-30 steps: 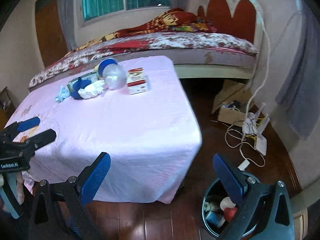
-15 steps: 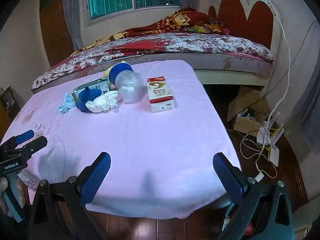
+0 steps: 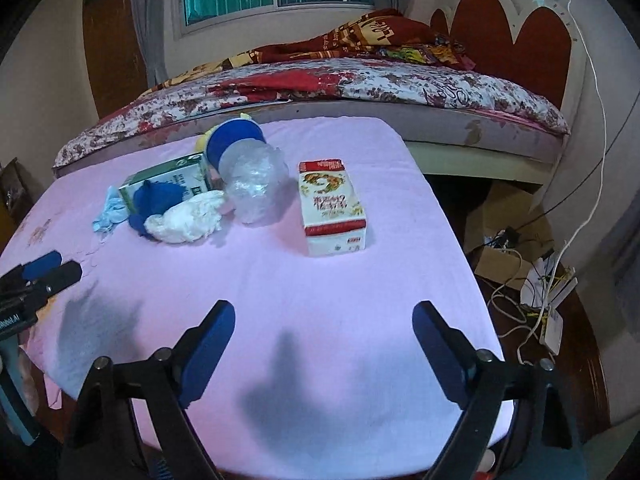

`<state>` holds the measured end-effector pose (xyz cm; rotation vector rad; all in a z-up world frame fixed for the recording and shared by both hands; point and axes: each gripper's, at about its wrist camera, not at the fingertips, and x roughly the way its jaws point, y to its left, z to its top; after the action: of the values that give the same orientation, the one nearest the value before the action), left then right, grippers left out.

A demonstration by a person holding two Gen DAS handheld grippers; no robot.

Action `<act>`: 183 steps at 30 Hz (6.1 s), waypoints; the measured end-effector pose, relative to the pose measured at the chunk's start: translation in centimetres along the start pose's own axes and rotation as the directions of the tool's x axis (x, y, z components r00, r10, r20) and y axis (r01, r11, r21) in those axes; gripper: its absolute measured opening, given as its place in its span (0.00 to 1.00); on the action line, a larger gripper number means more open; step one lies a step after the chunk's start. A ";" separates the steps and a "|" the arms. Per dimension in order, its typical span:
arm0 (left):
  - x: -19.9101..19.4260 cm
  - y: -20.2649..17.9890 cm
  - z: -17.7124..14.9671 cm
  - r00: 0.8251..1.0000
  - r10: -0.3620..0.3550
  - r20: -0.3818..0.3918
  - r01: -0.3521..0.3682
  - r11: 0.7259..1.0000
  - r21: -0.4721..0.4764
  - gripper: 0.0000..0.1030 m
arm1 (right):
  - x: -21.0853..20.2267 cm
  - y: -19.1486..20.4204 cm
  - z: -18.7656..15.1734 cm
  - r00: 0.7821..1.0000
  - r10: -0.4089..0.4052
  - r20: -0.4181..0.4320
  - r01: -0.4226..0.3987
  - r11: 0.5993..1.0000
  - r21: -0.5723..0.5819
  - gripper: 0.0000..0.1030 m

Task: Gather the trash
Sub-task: 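Grasp the dark blue cloth with the left tool while the right tool grasps the white milk carton, then carry the cloth and carton over the black bucket and open both tools to drop them, then move both tools back toward the table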

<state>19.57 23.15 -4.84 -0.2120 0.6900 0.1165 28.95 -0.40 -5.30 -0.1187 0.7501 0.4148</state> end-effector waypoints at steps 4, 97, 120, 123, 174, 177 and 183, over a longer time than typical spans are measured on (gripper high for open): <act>2.3 -0.6 1.9 1.000 0.005 -0.012 -0.005 1.000 0.001 0.87 | 2.0 -0.3 1.9 1.000 -0.010 -0.005 0.010 1.000 -0.008 0.88; -7.0 -21.1 -5.9 0.981 -0.196 -0.009 0.189 0.933 0.307 0.40 | -18.6 -13.3 -10.8 0.988 -0.127 0.091 0.111 0.981 0.162 0.52; -5.0 -32.7 -10.6 0.940 -0.315 -0.135 0.341 0.836 0.429 0.40 | -20.5 -22.2 -18.7 0.969 -0.247 -0.024 0.243 0.927 0.285 0.52; -4.8 -34.1 -11.4 0.932 -0.327 -0.159 0.363 0.819 0.443 0.40 | -20.8 -23.3 -19.7 0.965 -0.258 -0.040 0.258 0.918 0.301 0.52; 6.1 -38.2 -18.6 0.853 -0.257 -0.454 0.465 0.768 0.439 0.91 | -8.7 -30.6 -30.2 0.870 -0.265 -0.415 0.370 0.908 0.196 1.00; 5.0 -37.8 -18.2 0.859 -0.263 -0.438 0.460 0.771 0.440 0.91 | -9.9 -30.1 -29.4 0.881 -0.270 -0.388 0.372 0.902 0.218 1.00; 2.7 -36.2 -17.1 0.882 -0.266 -0.390 0.429 0.796 0.427 0.92 | -12.7 -29.3 -27.5 0.900 -0.285 -0.331 0.376 0.891 0.254 1.00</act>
<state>17.43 -15.92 -13.83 0.1557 0.9611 -0.4711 15.03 -38.09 -17.89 -0.0074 1.0517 -0.0590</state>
